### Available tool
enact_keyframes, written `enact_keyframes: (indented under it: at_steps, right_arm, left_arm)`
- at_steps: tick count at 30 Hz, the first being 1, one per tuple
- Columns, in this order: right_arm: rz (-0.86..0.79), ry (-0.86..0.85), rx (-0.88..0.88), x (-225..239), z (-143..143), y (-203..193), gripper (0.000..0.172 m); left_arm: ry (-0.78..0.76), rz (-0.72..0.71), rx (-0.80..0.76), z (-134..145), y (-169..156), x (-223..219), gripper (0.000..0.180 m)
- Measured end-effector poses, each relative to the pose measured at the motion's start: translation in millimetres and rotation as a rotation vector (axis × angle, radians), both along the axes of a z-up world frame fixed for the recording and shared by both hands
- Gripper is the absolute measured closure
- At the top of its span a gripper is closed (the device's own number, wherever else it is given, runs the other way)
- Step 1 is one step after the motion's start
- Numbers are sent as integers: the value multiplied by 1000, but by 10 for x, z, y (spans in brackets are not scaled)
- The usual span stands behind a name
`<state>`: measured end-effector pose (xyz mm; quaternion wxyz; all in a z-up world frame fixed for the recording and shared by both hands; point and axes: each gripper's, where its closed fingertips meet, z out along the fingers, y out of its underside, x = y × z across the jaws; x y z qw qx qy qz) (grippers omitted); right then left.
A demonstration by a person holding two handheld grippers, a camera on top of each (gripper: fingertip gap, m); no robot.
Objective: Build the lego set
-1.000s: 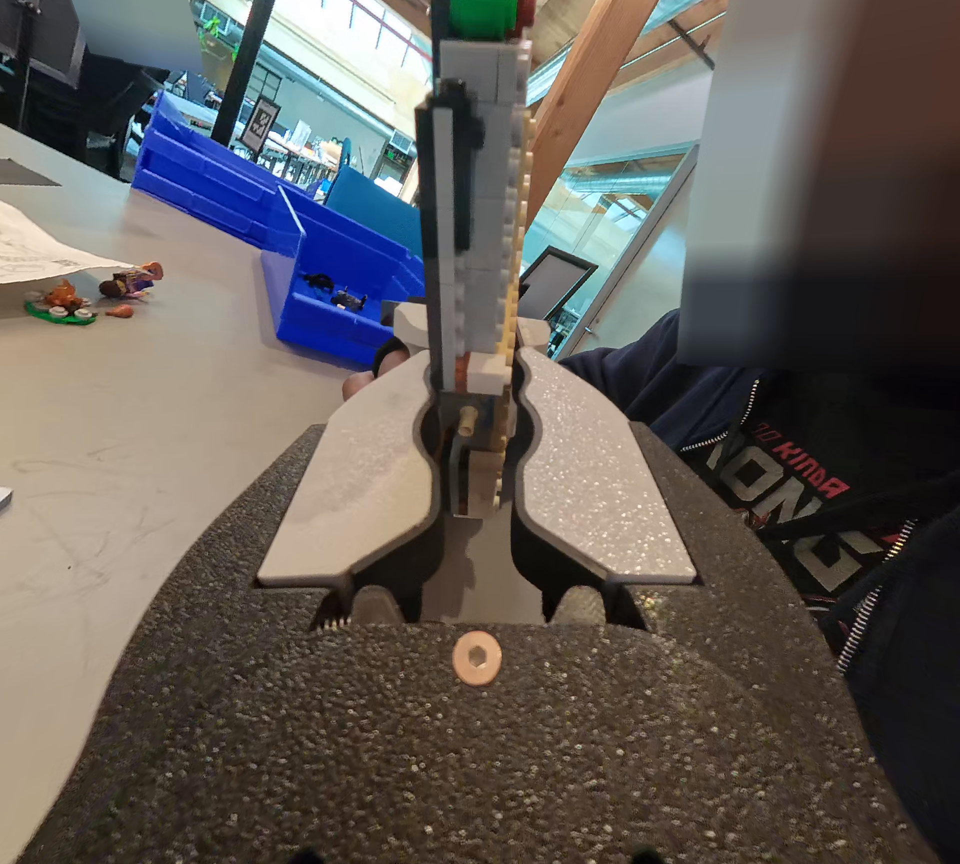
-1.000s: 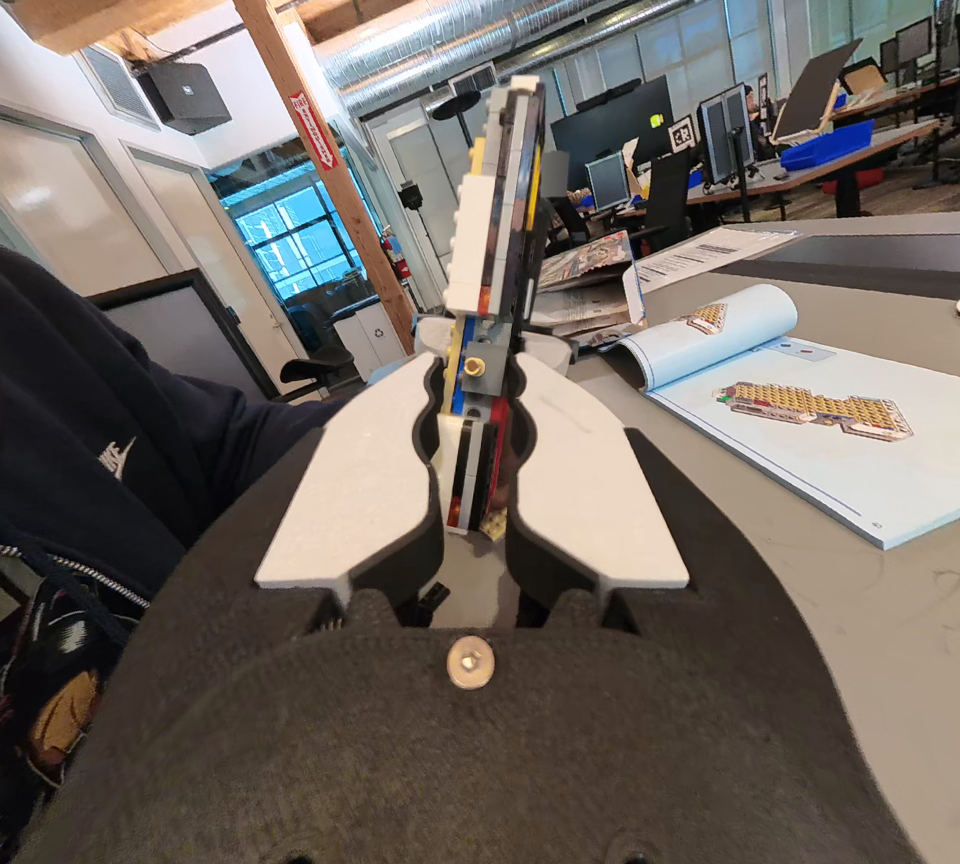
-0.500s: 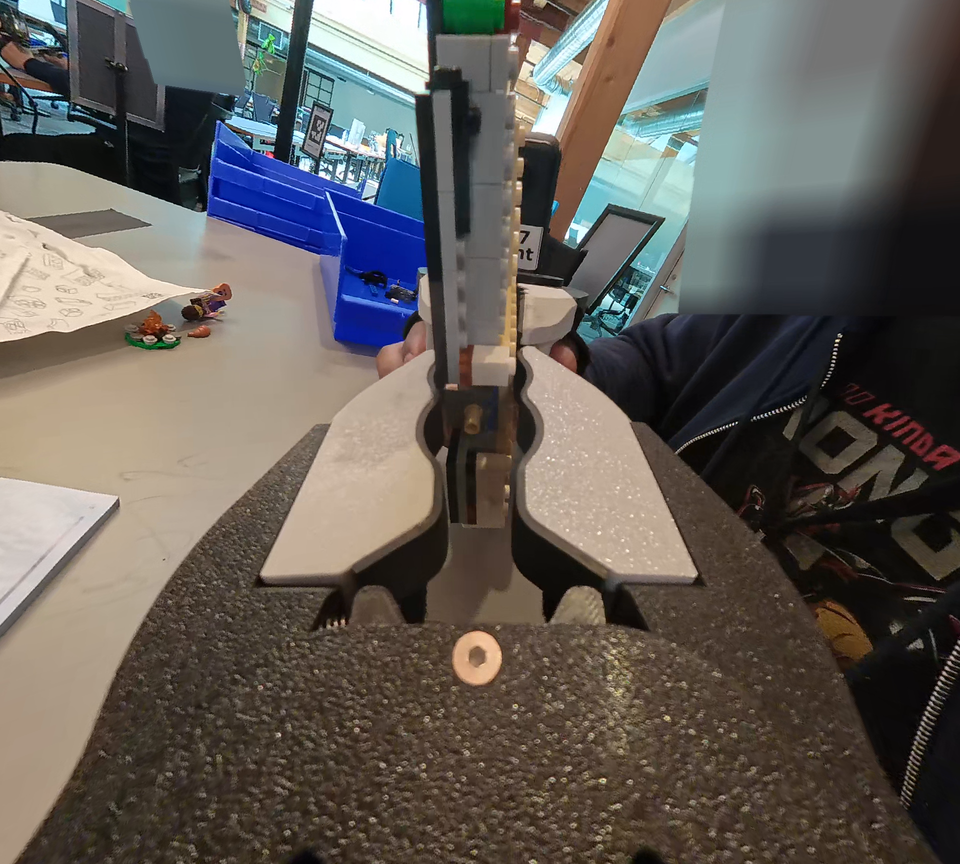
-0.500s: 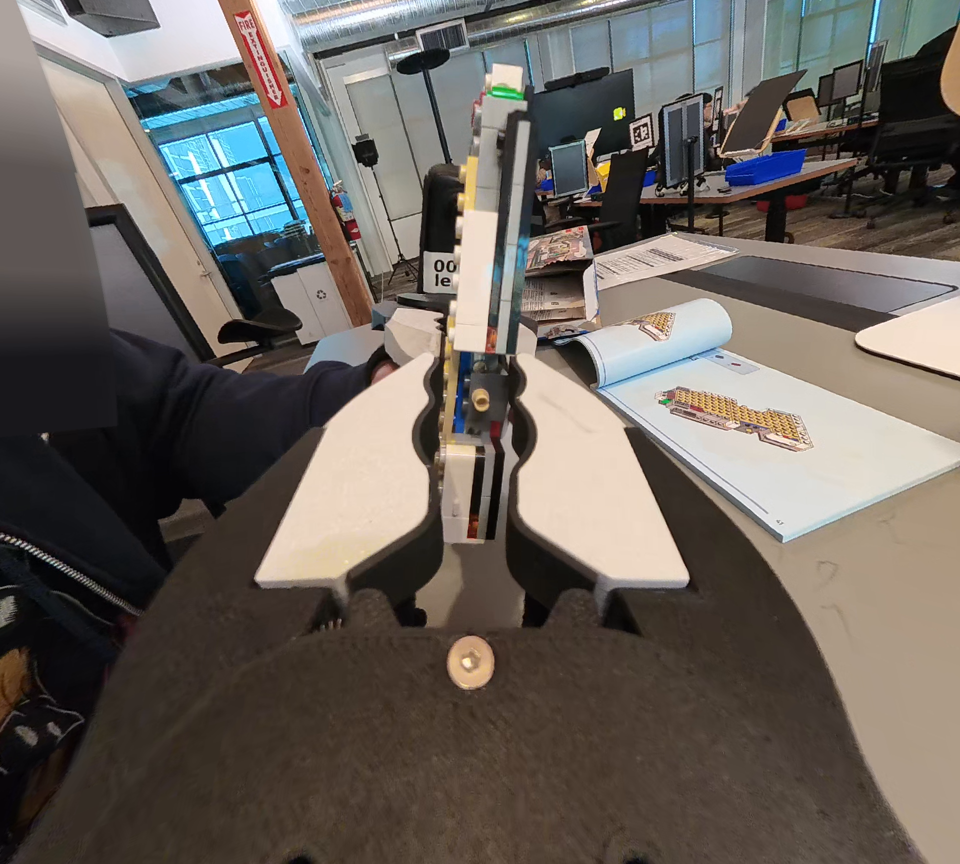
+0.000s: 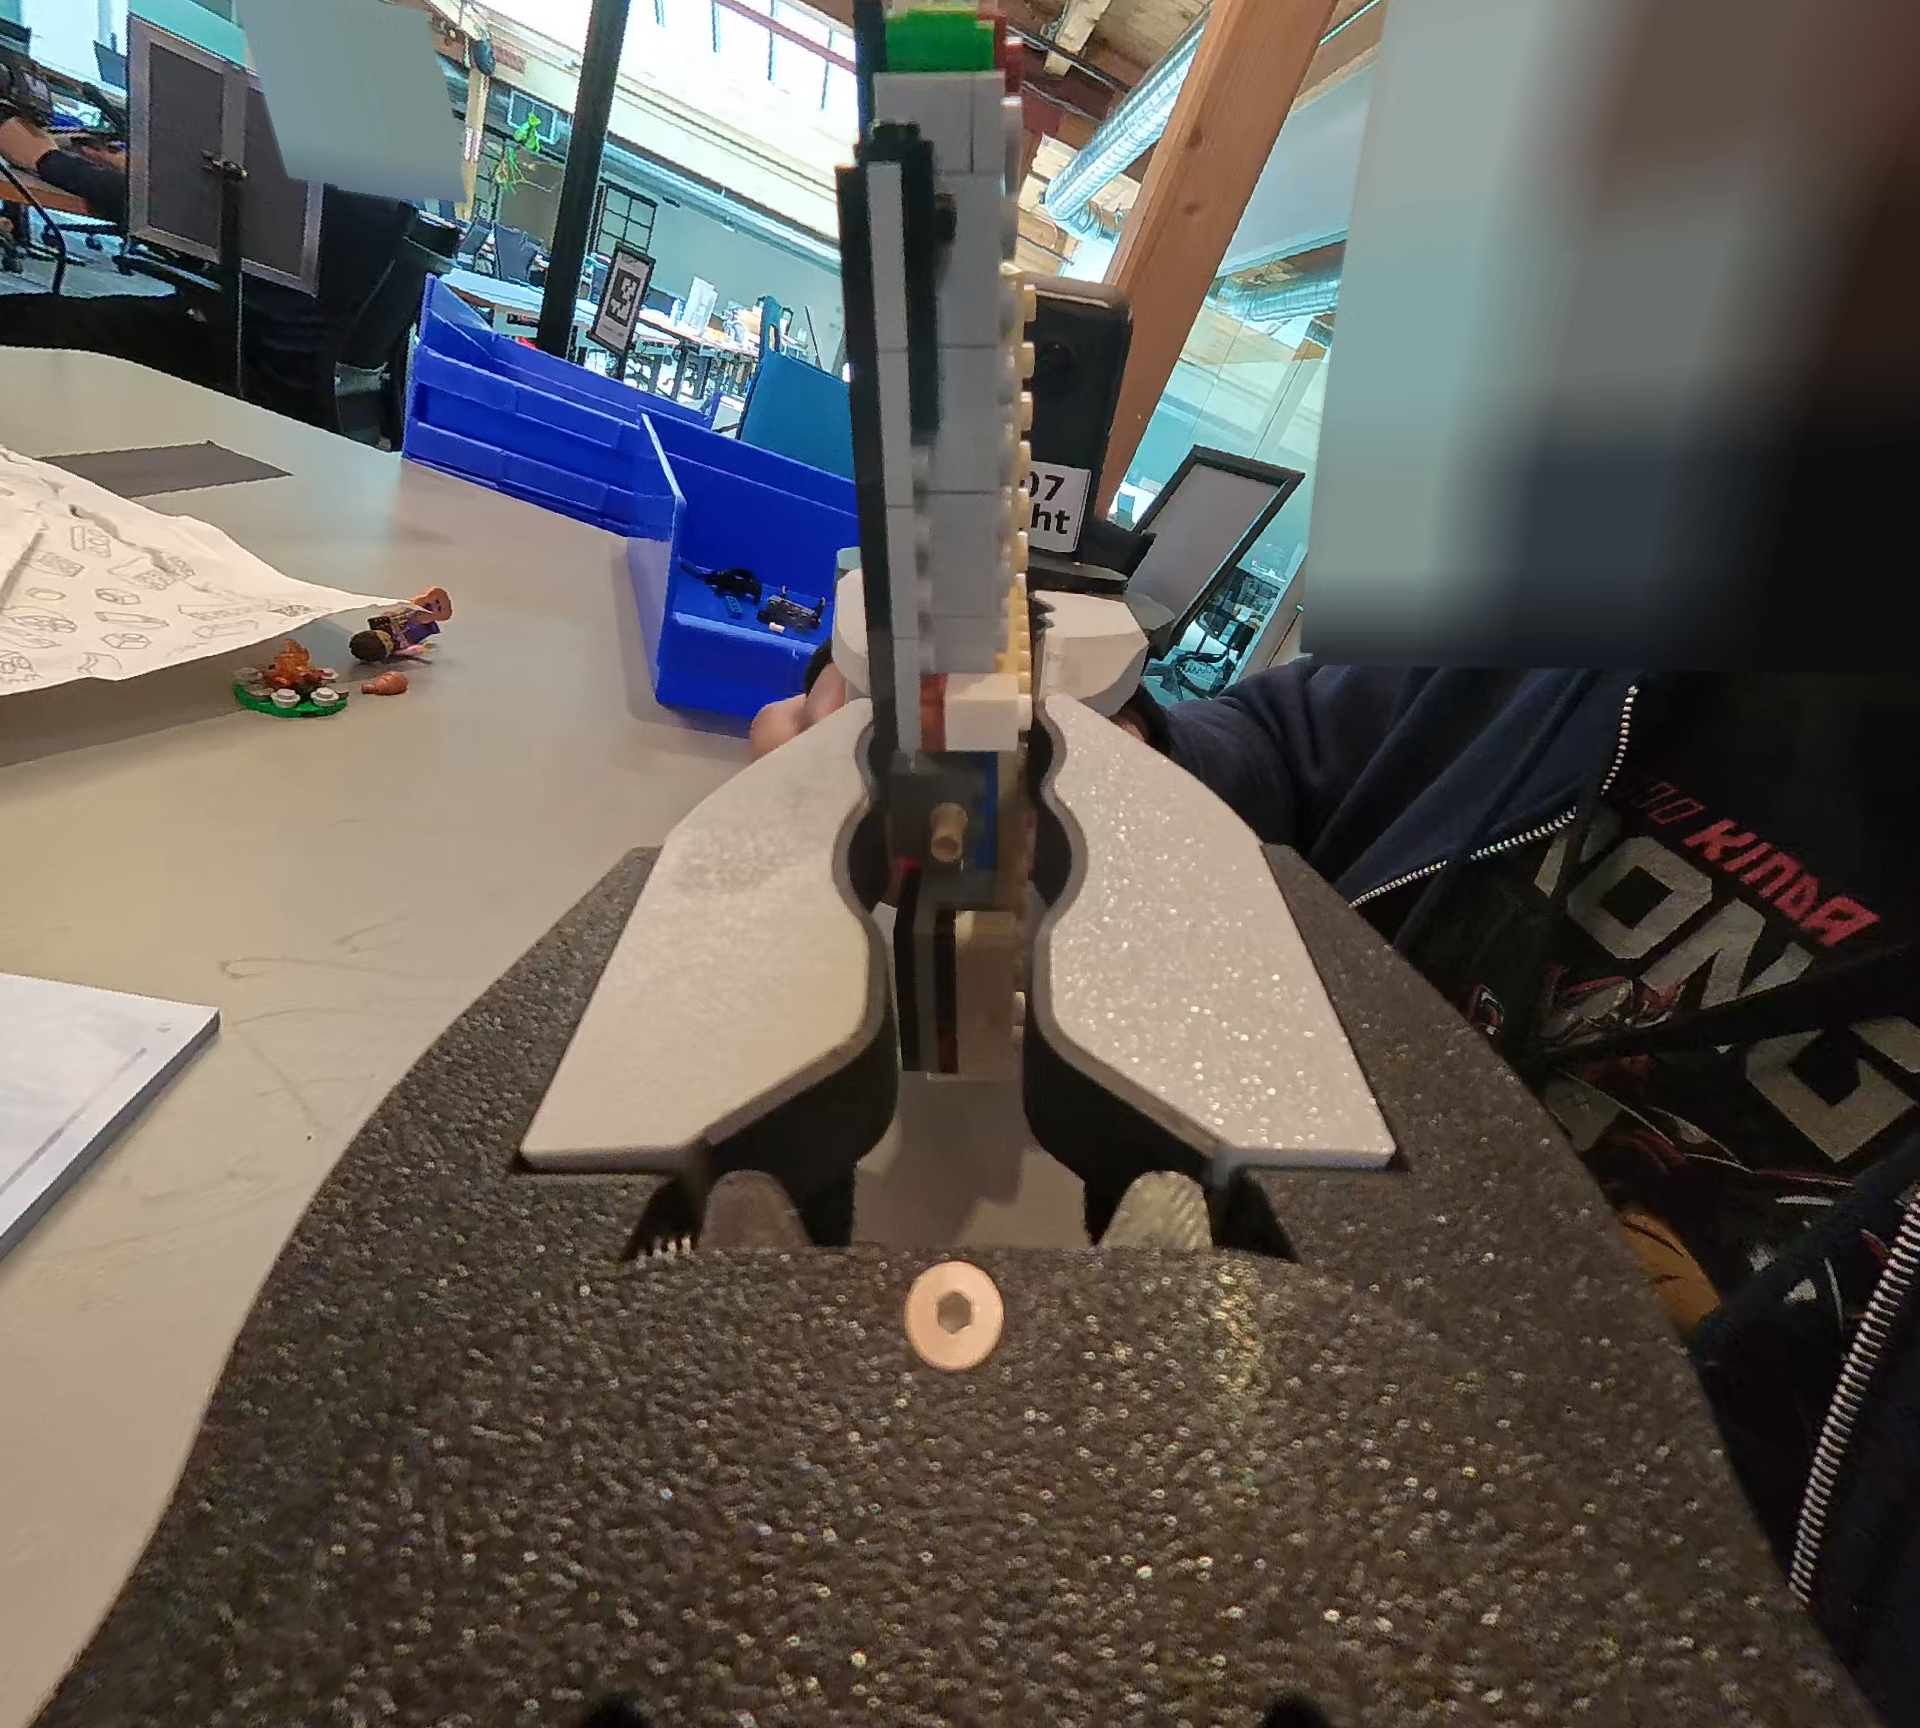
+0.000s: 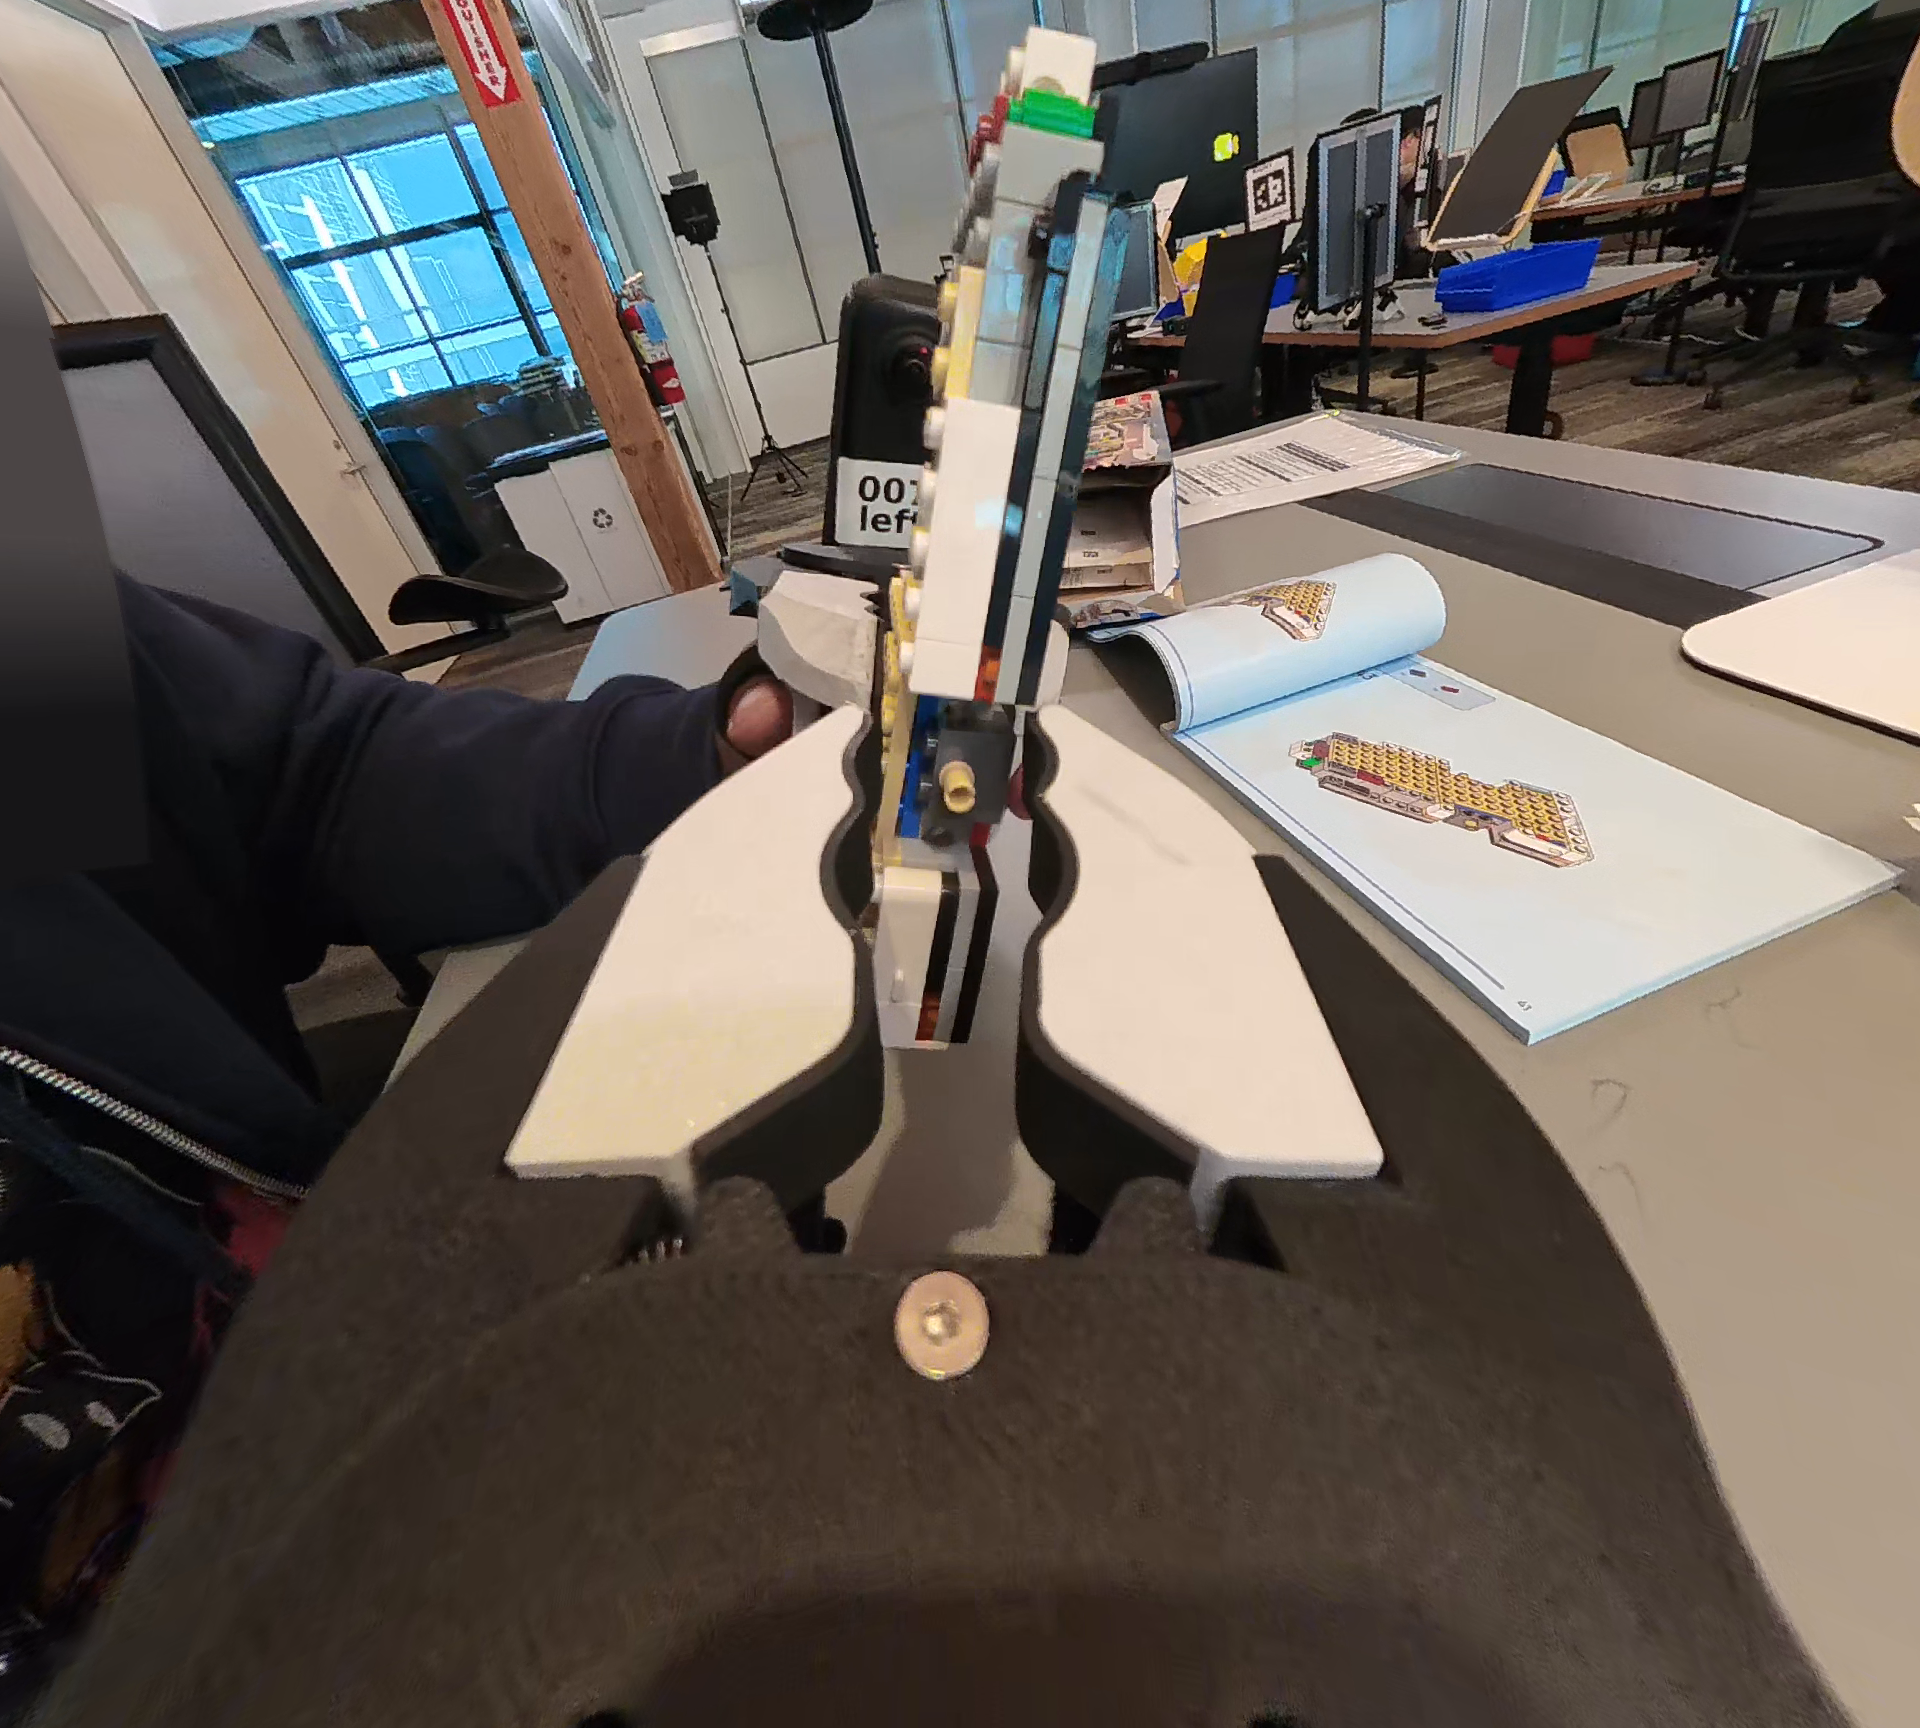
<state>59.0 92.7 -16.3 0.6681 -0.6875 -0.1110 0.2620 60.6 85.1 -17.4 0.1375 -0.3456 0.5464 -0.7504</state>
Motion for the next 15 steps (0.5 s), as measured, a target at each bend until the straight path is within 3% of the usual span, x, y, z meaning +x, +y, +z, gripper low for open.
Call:
enact_keyframes:
  at_steps: [15]
  right_arm:
    - [41, 13, 31, -23, 18, -41, 149]
  left_arm:
    - [-3, -15, -21, 22, -42, -9, 157]
